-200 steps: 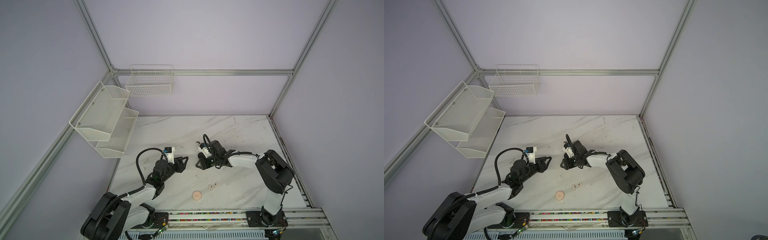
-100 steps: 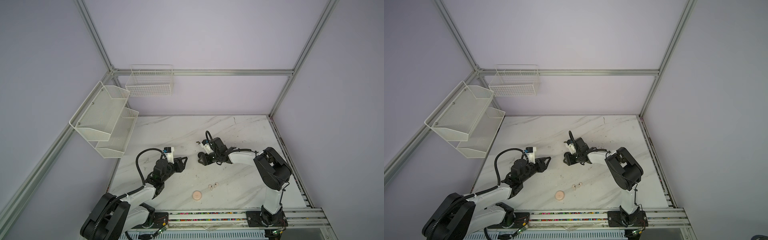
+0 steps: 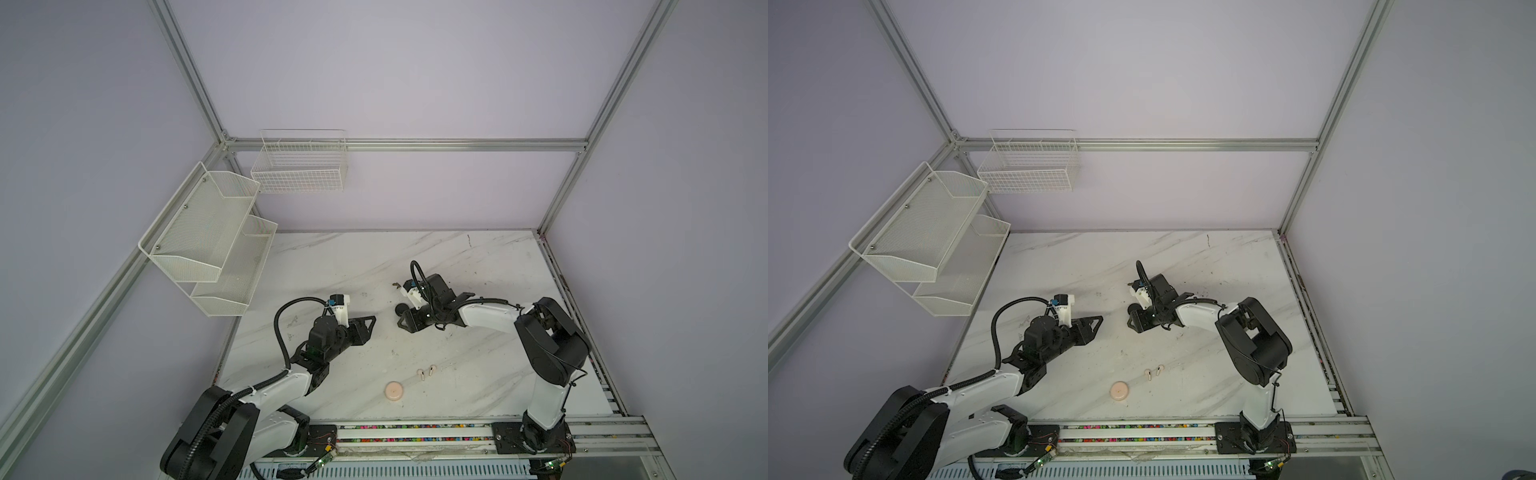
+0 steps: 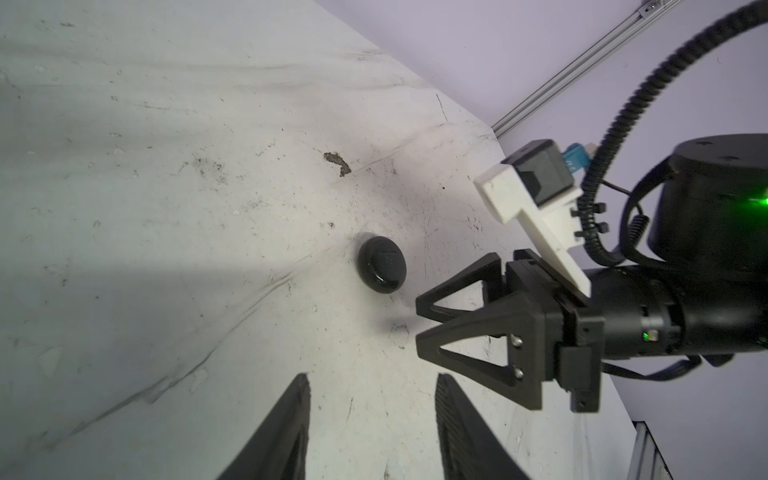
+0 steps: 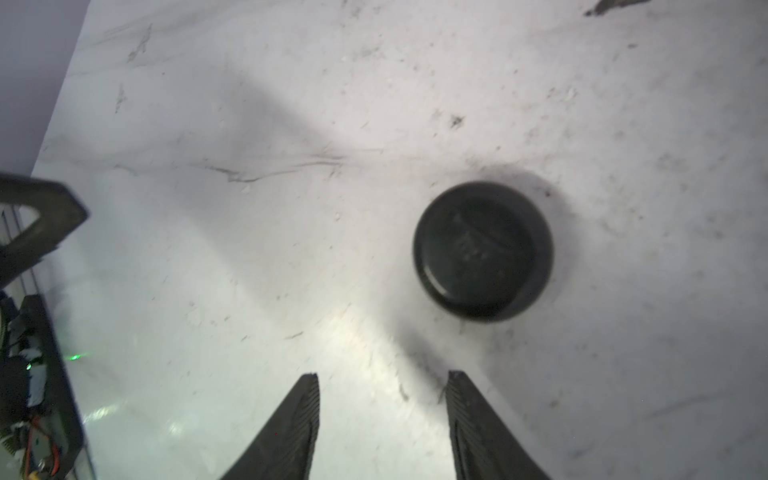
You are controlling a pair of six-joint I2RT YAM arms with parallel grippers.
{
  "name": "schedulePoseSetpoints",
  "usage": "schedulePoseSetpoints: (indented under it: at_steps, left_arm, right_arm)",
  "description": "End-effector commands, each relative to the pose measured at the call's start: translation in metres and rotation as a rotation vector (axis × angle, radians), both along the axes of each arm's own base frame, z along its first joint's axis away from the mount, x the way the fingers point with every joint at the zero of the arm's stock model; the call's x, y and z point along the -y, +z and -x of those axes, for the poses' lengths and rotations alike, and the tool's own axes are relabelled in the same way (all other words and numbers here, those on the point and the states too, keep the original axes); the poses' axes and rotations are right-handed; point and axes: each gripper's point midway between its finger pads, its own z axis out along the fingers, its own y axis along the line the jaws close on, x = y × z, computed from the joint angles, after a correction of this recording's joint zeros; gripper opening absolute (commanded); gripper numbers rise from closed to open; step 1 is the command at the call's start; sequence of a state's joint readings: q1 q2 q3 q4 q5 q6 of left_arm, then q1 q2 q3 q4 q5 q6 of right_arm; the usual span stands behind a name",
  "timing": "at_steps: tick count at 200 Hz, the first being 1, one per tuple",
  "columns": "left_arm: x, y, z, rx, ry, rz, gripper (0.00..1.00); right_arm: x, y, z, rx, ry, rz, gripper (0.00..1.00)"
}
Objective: Insert the wireless bluetooth earbuds into the charging case
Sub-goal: 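Lift the right gripper off the black case and swing it toward the robot, then lower the right gripper onto the round pink case and close on it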
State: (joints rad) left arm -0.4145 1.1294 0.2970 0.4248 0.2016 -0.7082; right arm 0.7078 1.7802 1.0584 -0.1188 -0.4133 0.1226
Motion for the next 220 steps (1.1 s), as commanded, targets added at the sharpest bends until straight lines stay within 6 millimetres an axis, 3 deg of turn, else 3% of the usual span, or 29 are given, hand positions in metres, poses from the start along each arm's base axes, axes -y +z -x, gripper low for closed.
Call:
schedulePoseSetpoints:
  at_steps: [1,38,62,89,120,155,180,220]
  left_arm:
    - [0.000,0.021,0.003,-0.078,0.017,0.037,0.50]
    - [-0.016,0.004,0.030,-0.214,0.067,0.024,0.55]
    - [-0.023,0.001,0.038,-0.245,0.087,-0.003,0.62]
    - [-0.027,0.001,0.040,-0.257,0.103,-0.014,0.67]
    - [-0.031,0.004,0.037,-0.250,0.116,-0.005,0.68]
    - [-0.030,-0.001,0.037,-0.269,0.110,0.008,0.68]
    - [-0.028,-0.002,0.036,-0.263,0.108,0.031,0.68]
    - [-0.022,-0.002,0.033,-0.254,0.087,0.049,0.68]
  right_arm:
    - [-0.001,0.032,0.054,0.057,0.096,0.025,0.53]
    - [-0.013,0.053,0.145,0.194,0.239,0.061,0.58]
    - [-0.024,0.050,0.180,0.235,0.323,0.071,0.62]
    - [-0.030,0.054,0.186,0.271,0.339,0.087,0.65]
    - [-0.023,0.033,0.190,0.230,0.286,0.213,0.65]
    - [-0.018,0.013,0.217,0.191,0.299,0.299,0.65]
    - [0.000,0.002,0.216,0.172,0.275,0.364,0.64]
    - [-0.007,0.004,0.218,0.179,0.319,0.362,0.64]
